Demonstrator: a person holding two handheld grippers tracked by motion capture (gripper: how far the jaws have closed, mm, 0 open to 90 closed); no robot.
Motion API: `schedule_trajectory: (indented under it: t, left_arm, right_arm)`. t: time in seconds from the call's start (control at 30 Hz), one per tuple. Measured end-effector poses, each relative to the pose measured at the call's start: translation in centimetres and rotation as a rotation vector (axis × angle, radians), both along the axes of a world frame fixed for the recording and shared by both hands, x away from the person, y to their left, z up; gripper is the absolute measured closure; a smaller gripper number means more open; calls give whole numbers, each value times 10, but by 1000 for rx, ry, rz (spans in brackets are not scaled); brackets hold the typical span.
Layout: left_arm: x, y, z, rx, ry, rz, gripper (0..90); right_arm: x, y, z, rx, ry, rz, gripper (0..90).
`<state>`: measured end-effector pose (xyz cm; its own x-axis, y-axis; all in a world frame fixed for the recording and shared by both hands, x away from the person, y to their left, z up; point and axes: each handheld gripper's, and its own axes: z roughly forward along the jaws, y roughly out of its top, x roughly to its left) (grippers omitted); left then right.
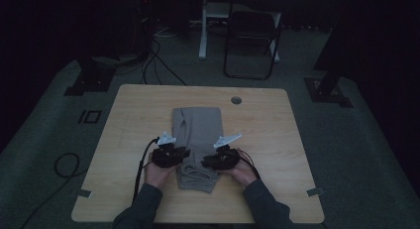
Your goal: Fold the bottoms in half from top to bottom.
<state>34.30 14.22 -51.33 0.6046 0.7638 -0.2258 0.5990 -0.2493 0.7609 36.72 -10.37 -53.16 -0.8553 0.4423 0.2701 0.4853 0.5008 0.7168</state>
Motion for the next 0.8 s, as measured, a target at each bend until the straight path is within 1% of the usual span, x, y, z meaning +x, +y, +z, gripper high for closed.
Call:
schedule_trajectory:
  t: [0.03, 0.07, 0.1, 0.13, 0.17, 0.2, 0.23, 0.27, 0.3, 0.33, 0.37, 0.4, 0.43, 0.47, 0.5, 0.53, 0.57, 0.6, 0.63, 0.67, 0.7, 0.73, 0.8]
  left_arm:
    - [0, -1, -2, 11, -2, 4, 688]
    - [0, -1, -2, 11, -2, 4, 684]
    - [0, -1, -3, 22, 0, 8, 683]
    - [3, -1, -5, 23, -2, 22, 679]
    - [5, -1, -6, 38, -11, 31, 678]
    - [5, -1, -6, 38, -11, 31, 673]
    - [12, -3, -6, 69, -29, 49, 669]
    - [12, -3, -6, 69, -29, 49, 664]
    - [22, -5, -7, 98, -46, 70, 662]
    - [22, -5, -7, 98, -46, 70, 663]
    - [28, -5, -8, 103, -47, 83, 663]
    - [40, -7, -10, 121, -49, 105, 666]
    - [40, -7, -10, 121, -49, 105, 674]
    - [51, -9, -15, 152, -45, 126, 679]
    - [56, -10, -18, 177, -44, 136, 690]
    - [56, -10, -18, 177, -44, 136, 698]
    - [63, -10, -23, 207, -38, 167, 709]
    - [65, -10, -25, 206, -36, 183, 716]
    - [65, -10, -25, 206, -36, 183, 727]
    - [67, -9, -26, 213, -33, 195, 727]
    - [68, -8, -30, 234, -24, 200, 735]
    - [67, -7, -31, 243, -24, 201, 736]
    - [66, -6, -32, 243, -26, 199, 736]
  right_arm:
    - [-3, 1, -2, -5, 10, 29, 695]
    - [-3, 1, -2, -5, 10, 29, 695]
    - [-6, 2, -3, -27, 11, 58, 668]
    - [-6, 0, -3, -27, -1, 46, 657]
    - [-3, -2, -3, -24, -16, 20, 641]
    - [-3, -2, -3, -24, -16, 20, 641]
    - [5, -6, -2, -23, -50, -71, 601]
    - [10, -8, -1, -36, -67, -125, 596]
    - [16, -9, -2, -54, -87, -170, 588]
    - [21, -9, -2, -73, -111, -210, 574]
    - [21, -9, -2, -73, -111, -210, 574]
    - [33, -9, -5, -111, -158, -287, 557]
    - [39, -8, -7, -133, -179, -319, 556]
    - [45, -6, -8, -151, -195, -345, 556]
    - [50, -5, -9, -164, -205, -370, 557]
    - [54, -4, -10, -170, -212, -395, 557]
    - [58, -3, -10, -173, -212, -410, 558]
    - [61, -1, -11, -170, -216, -421, 557]
    - [61, -1, -11, -170, -216, -421, 557]
    - [64, -1, -12, -170, -216, -431, 557]
    - [68, 1, -16, -173, -200, -450, 554]
    - [69, 1, -18, -177, -192, -454, 550]
    - [69, 1, -19, -174, -195, -459, 542]
